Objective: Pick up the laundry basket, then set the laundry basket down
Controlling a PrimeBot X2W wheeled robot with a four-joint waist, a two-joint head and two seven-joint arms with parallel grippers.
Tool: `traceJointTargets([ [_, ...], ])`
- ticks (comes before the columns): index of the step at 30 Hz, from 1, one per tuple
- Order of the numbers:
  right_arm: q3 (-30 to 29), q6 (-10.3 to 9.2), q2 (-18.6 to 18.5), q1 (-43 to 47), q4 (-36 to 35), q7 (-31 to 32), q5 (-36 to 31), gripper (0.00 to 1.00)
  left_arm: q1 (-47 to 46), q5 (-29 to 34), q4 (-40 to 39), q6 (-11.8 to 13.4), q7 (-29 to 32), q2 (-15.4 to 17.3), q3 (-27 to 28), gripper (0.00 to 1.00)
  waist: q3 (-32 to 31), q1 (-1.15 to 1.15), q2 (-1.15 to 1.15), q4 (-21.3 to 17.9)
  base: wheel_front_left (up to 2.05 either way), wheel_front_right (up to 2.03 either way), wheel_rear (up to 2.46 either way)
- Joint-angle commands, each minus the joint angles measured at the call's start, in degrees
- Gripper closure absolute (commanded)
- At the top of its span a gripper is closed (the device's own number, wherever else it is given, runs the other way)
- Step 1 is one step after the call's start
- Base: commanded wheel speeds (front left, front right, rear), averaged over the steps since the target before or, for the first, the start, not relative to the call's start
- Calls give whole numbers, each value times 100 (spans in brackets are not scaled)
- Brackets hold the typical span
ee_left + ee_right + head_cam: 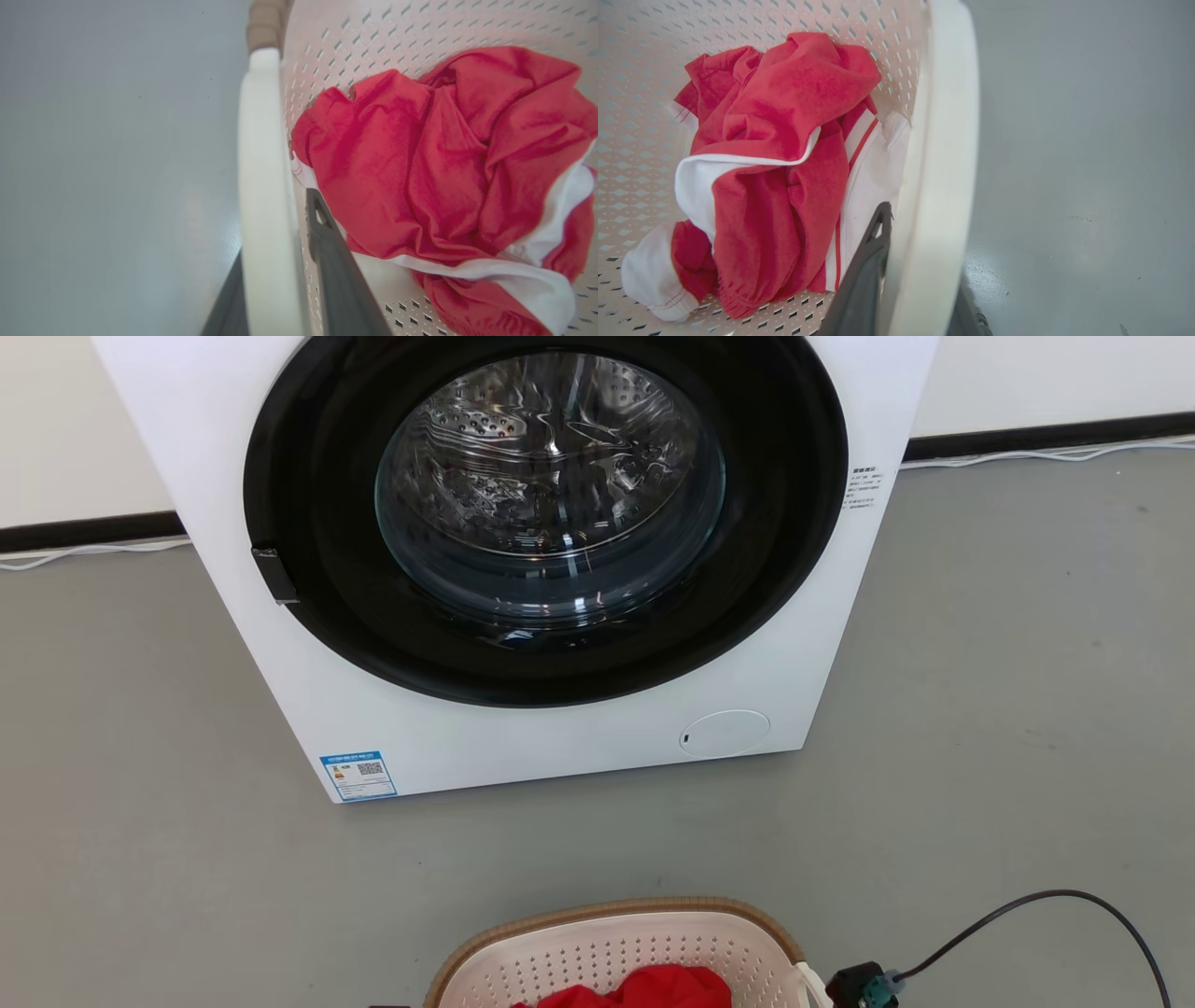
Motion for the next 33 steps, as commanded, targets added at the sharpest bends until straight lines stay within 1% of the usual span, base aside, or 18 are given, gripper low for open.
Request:
traceJointTargets([
  [1,130,145,176,-164,-144,-122,23,100,-264,54,-98,-97,-66,-65,-14,100,7,0,0,4,0,0,0],
  [8,169,145,176,-227,-114,-186,51,100,-359,-45,-106,-78,-89,-65,-107,100,127,0,0,36,0,0,0],
  [14,156,145,176,-500,-131,-369,24,100,-719,-75,-84,-41,-161,-65,-141,100,473,0,0,36,0,0,0],
  [19,145,145,176,-863,-145,-575,-55,100,-1212,-21,-6,-52,-264,-53,-154,100,977,0,0,75,0,0,0],
  [24,86,145,176,-1320,-82,-833,-151,100,-1714,26,78,-36,-374,56,-133,100,1559,0,0,95,0,0,0],
  [33,-72,145,176,-2177,184,-1310,-321,100,-2553,45,148,4,-546,148,-50,100,2594,0,0,171,0,0,0],
])
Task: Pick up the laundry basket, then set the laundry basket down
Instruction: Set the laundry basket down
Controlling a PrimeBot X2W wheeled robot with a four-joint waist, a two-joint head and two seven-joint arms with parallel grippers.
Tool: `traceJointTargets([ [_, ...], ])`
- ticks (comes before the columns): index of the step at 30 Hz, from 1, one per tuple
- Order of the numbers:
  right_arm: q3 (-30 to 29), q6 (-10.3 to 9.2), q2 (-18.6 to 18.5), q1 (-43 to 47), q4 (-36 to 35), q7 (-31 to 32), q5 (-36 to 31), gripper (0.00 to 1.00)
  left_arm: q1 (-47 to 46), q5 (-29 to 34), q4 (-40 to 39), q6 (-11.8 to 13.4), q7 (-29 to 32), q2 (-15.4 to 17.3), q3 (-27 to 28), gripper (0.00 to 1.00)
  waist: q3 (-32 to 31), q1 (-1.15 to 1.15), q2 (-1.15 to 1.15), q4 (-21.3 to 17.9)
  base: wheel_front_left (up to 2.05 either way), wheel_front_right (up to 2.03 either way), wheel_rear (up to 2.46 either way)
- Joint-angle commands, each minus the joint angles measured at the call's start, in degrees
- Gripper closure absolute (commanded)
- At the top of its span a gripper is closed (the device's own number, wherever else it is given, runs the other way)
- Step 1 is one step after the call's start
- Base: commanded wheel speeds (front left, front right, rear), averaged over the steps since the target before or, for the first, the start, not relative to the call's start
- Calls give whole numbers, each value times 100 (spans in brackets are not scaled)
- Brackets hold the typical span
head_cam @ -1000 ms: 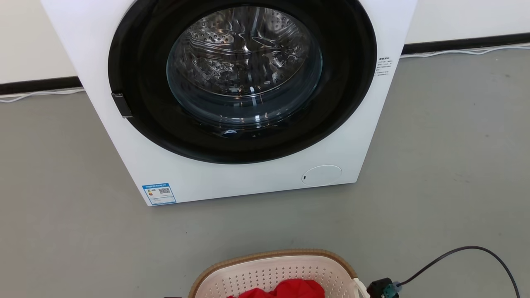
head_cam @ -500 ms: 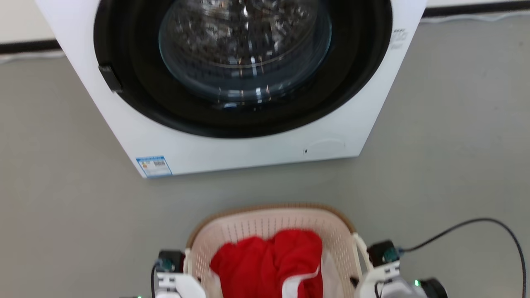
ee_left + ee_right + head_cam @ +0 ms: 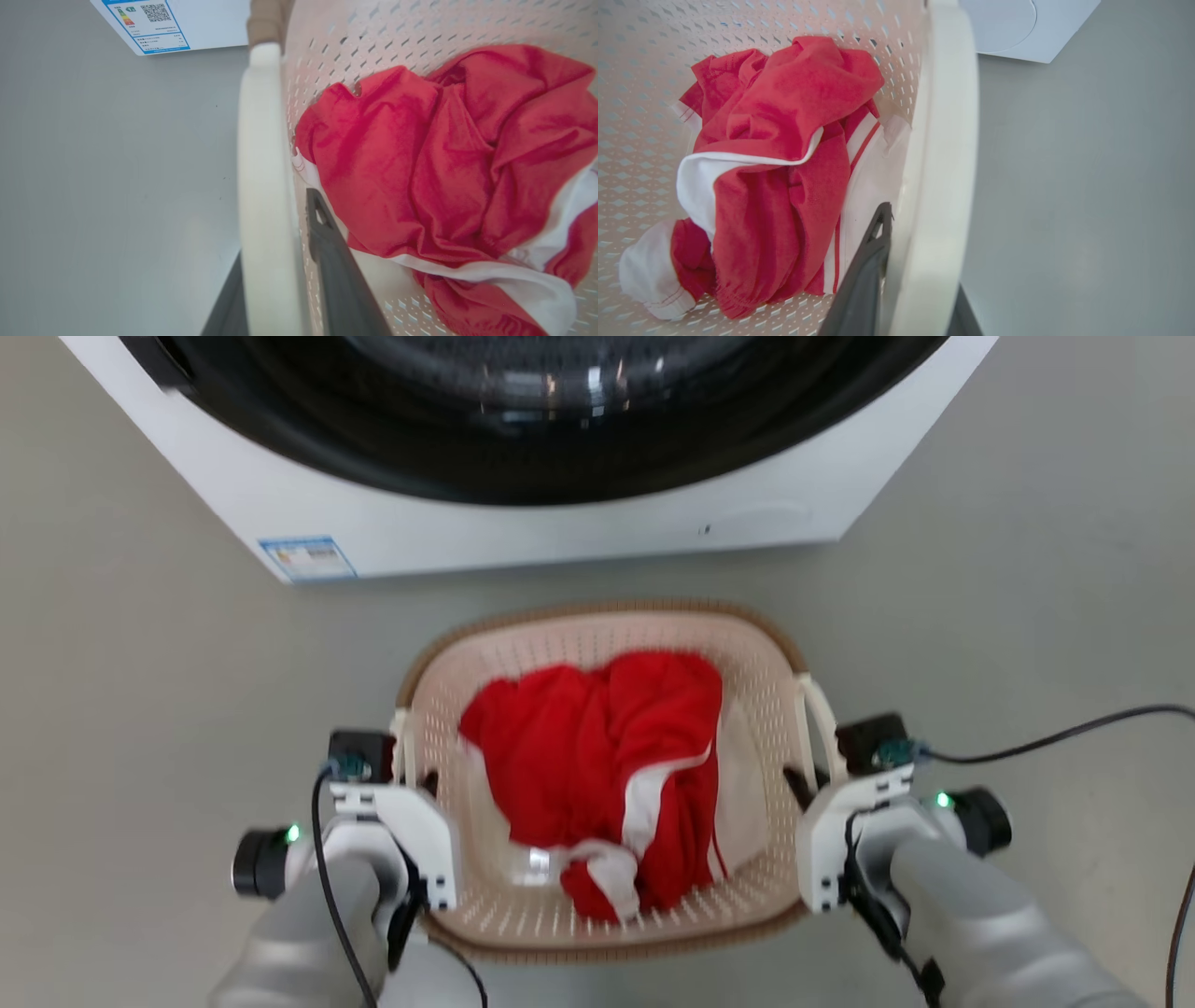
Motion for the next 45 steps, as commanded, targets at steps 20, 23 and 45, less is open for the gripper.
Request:
traceJointTargets([
  [20,-526,144,159,-1551,378,-833,-478,100,-1684,263,-168,-8,-326,328,271,100,2234,0,0,216,0,0,0],
  [23,-649,144,159,-1681,404,-853,-553,100,-1832,303,-207,-1,-331,362,309,100,2431,0,0,224,0,0,0],
  [45,-1777,144,159,-2027,432,-868,-1465,100,-2141,751,-658,79,-334,472,852,100,3241,0,0,211,0,0,0],
])
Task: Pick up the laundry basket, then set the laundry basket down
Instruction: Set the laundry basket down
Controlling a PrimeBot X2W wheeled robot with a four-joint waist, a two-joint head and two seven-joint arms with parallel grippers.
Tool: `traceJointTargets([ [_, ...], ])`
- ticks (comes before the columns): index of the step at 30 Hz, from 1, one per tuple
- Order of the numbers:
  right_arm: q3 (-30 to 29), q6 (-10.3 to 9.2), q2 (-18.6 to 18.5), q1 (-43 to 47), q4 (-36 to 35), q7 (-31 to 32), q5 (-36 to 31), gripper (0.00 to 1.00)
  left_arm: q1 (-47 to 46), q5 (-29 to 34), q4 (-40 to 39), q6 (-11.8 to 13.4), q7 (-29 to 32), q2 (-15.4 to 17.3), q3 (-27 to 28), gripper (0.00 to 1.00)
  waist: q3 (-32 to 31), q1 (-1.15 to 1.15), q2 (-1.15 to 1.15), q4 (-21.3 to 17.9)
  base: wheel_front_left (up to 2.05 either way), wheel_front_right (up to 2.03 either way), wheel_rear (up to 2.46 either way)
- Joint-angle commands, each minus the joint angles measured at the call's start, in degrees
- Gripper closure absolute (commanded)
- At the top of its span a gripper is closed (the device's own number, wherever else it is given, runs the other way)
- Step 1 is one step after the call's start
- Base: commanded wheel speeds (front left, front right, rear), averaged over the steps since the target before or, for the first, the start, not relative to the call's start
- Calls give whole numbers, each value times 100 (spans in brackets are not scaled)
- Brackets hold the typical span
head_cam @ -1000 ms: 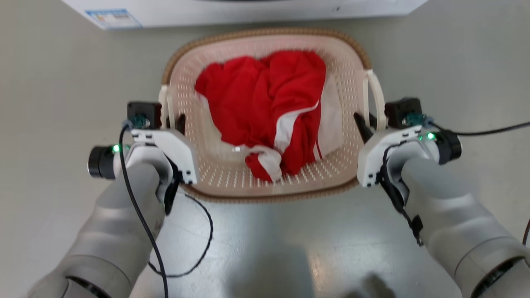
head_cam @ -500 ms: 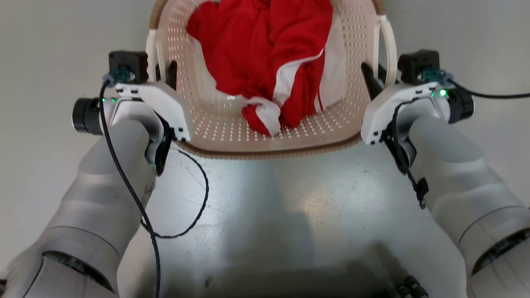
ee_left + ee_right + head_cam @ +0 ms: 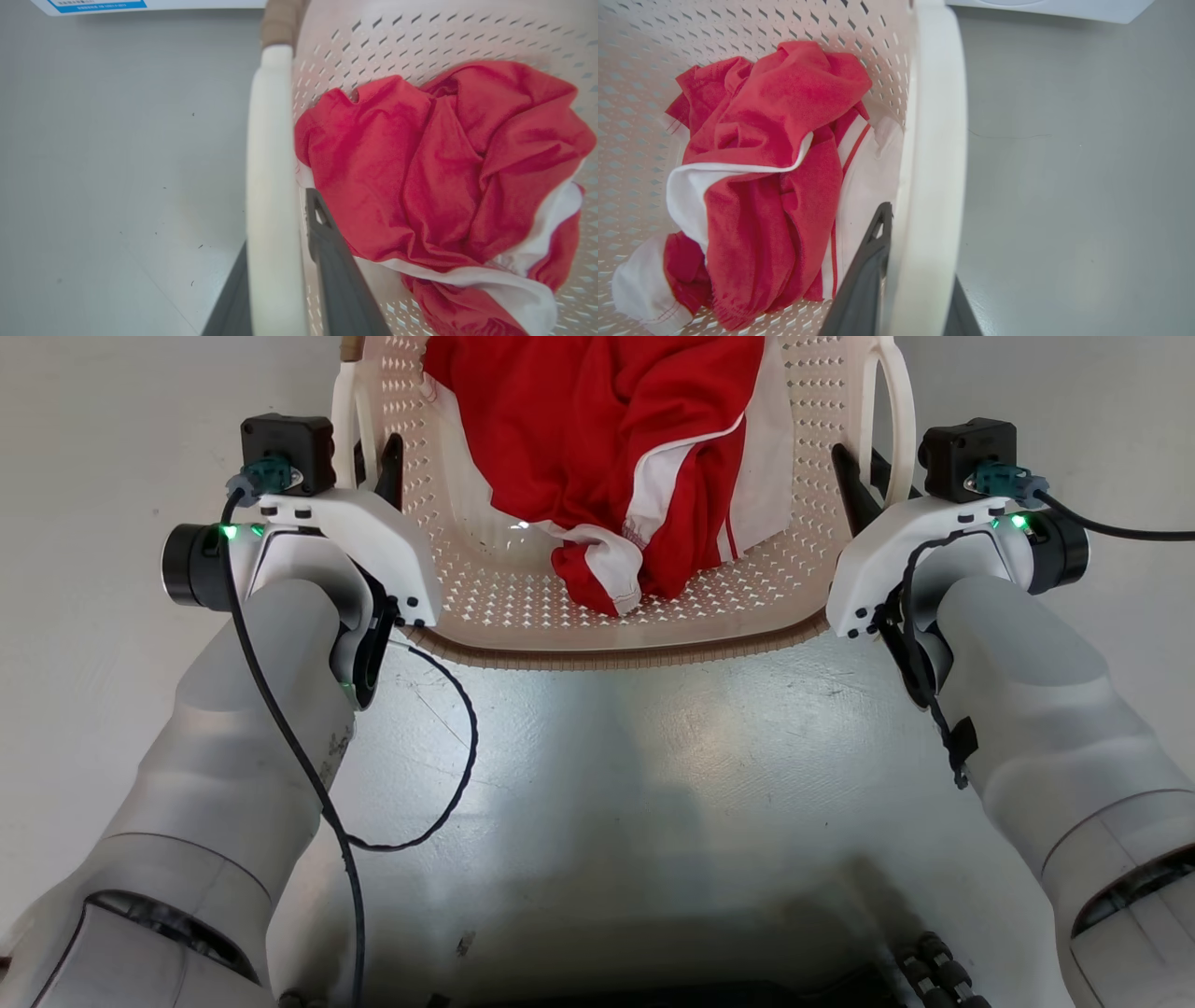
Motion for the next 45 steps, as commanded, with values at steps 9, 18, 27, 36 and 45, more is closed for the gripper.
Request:
traceJointTargets([
  [9,-146,86,100,381,-170,-107,-275,100,-20,303,43,-113,-29,181,147,100,27,0,0,-18,0,0,0],
  [18,-464,86,100,376,-126,-107,-441,0,12,317,126,-15,-29,92,418,0,53,0,0,-34,0,0,0],
  [27,-612,86,100,511,-141,-107,-512,0,16,480,159,-27,-29,81,468,0,-9,0,0,-41,0,0,0],
  [36,-639,86,100,726,-532,-107,-362,0,147,532,240,-28,-29,83,589,0,-237,0,0,-92,0,0,0],
  [45,-925,86,100,930,-839,-107,-524,0,418,587,147,92,-29,97,777,0,-787,0,0,-116,0,0,0],
])
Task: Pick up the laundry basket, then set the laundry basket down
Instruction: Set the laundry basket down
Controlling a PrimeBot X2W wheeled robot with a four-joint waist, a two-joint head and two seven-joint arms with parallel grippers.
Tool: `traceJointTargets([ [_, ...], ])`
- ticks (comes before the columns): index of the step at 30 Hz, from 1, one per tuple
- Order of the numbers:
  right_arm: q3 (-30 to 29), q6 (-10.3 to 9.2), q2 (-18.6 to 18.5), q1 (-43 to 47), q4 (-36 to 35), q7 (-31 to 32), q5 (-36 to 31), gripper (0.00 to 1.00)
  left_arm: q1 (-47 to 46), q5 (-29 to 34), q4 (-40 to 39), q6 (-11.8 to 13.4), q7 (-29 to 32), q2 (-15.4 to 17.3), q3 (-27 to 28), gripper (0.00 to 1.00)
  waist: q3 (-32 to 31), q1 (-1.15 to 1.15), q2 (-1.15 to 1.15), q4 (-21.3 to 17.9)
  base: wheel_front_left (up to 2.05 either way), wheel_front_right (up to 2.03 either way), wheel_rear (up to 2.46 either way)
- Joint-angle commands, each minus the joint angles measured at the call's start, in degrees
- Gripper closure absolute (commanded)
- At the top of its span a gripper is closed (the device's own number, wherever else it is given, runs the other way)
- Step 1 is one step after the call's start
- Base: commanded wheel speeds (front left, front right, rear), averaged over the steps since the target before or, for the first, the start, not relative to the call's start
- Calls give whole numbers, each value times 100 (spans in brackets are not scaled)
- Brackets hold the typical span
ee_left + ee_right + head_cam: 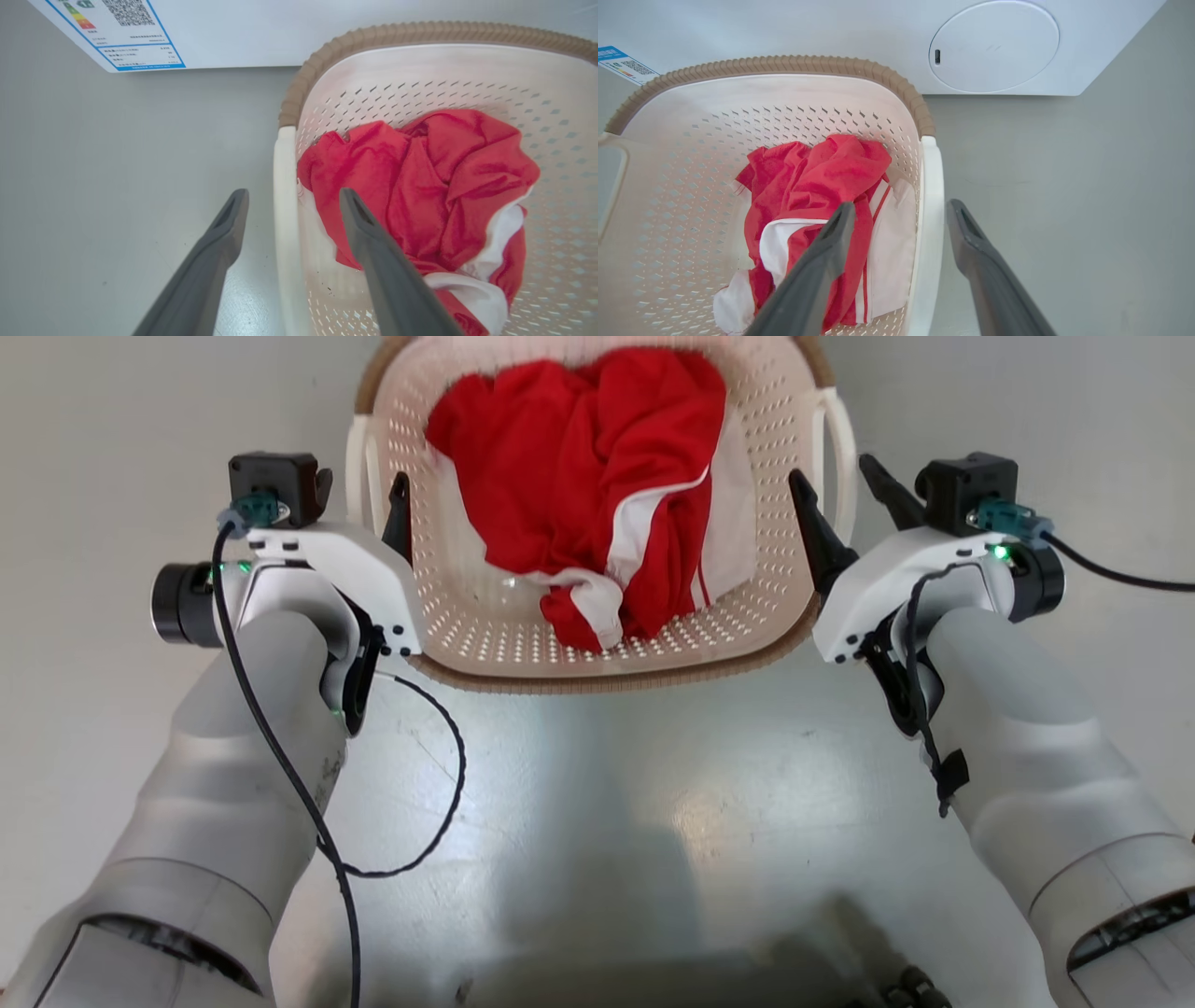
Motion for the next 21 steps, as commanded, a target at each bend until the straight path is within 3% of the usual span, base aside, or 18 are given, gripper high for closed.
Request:
traceJointTargets([
  [1,-35,34,98,347,-103,-62,-109,0,226,47,-103,51,-28,145,137,0,-232,0,0,1,0,0,0],
  [8,-597,34,98,641,-355,-62,-667,0,544,117,-378,75,-28,156,359,0,-861,0,0,25,0,0,0],
  [21,-2053,34,91,1827,-1484,-62,-1847,0,1725,439,-1275,79,-28,118,1144,0,-2454,0,0,115,0,0,0],
])
